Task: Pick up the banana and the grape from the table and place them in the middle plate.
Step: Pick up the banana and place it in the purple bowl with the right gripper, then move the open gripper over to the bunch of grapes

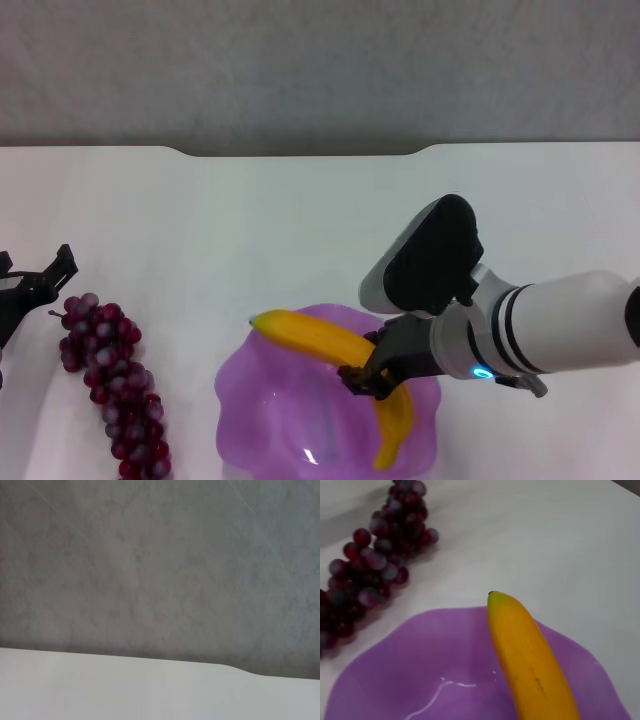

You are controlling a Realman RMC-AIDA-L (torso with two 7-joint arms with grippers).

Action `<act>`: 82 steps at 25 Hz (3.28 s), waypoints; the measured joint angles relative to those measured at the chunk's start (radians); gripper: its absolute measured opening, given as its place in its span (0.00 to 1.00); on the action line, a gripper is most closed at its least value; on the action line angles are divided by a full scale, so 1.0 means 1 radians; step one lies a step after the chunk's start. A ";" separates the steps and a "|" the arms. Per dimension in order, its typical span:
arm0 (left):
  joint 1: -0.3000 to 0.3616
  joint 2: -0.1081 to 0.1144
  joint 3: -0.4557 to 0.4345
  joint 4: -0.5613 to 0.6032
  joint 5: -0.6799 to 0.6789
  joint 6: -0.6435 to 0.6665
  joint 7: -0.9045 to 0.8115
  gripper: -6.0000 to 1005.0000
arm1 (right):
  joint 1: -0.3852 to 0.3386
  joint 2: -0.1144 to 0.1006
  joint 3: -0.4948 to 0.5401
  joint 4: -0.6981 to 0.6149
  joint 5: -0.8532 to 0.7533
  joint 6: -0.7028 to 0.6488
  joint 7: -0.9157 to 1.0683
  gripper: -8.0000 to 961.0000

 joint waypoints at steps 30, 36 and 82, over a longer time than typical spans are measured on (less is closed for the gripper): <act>0.008 -0.002 0.004 -0.001 0.000 -0.008 -0.001 0.88 | -0.135 -0.005 0.016 -0.030 -0.074 -0.359 -0.087 0.90; 0.012 -0.002 0.001 -0.002 0.000 -0.009 -0.002 0.88 | -0.271 -0.003 0.029 -0.124 -0.128 -0.769 -0.089 0.91; 0.570 0.020 0.497 1.386 1.189 0.582 -1.302 0.88 | -0.121 0.008 -0.225 -0.896 -0.086 -1.621 0.257 0.91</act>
